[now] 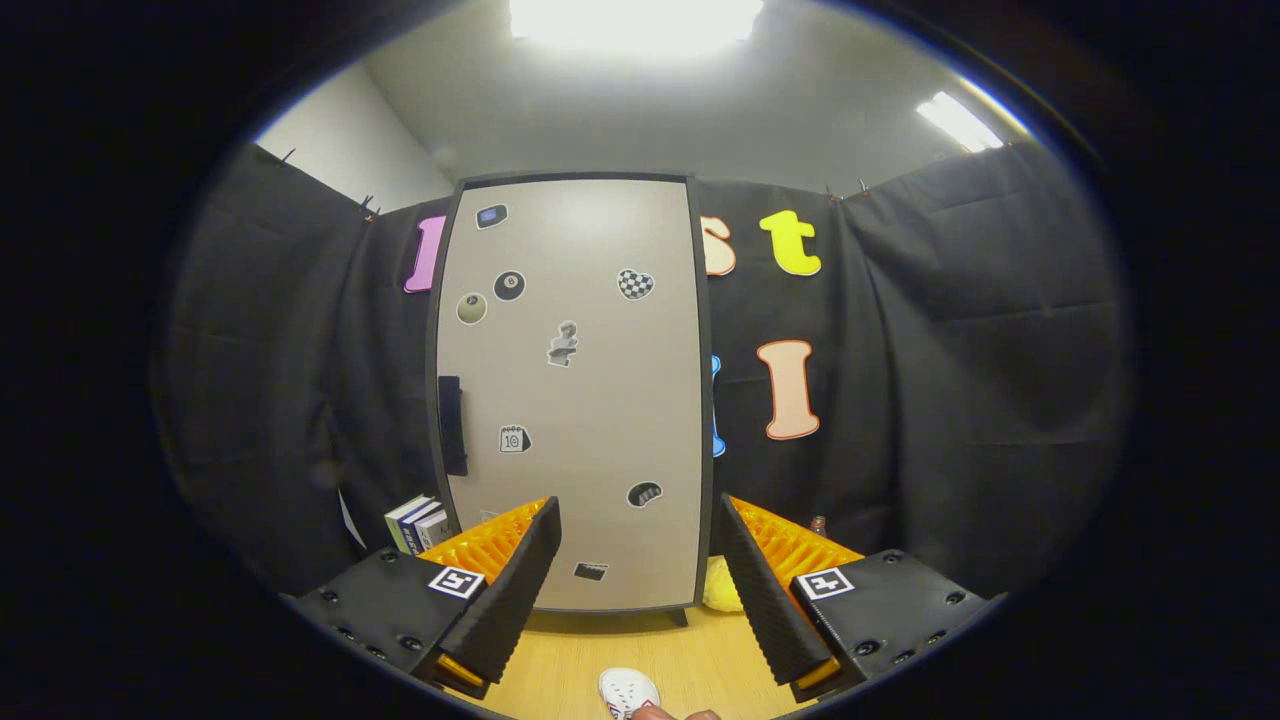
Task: Open the shoe cabinet door, grab the shoes and put them into the shoe cabinet, then close the shoe cabinet door.
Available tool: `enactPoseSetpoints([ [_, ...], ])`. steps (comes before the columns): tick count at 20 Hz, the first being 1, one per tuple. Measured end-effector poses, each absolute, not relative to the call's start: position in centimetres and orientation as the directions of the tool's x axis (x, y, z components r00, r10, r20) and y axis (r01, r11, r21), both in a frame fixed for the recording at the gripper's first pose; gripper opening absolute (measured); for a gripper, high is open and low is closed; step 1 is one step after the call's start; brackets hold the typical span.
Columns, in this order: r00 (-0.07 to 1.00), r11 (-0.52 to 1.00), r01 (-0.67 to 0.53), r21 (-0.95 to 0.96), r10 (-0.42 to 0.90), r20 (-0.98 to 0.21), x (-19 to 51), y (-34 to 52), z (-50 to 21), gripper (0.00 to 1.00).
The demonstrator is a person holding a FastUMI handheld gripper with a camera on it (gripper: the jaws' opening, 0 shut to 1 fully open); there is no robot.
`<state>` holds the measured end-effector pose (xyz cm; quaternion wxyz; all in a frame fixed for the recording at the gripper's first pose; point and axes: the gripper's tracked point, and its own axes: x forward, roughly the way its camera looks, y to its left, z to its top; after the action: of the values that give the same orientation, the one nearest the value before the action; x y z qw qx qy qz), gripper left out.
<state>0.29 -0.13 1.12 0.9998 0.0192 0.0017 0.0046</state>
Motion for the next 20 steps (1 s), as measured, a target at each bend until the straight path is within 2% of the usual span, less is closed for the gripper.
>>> enactPoseSetpoints([
  [11, 0.997, 0.996, -0.080, 0.036, 0.080, -0.002, 1.4, 3.4, 2.5, 0.97],
  [20, 0.988, 0.988, -0.153, 0.023, 0.153, -0.007, 6.5, 9.1, 4.0, 0.97],
])
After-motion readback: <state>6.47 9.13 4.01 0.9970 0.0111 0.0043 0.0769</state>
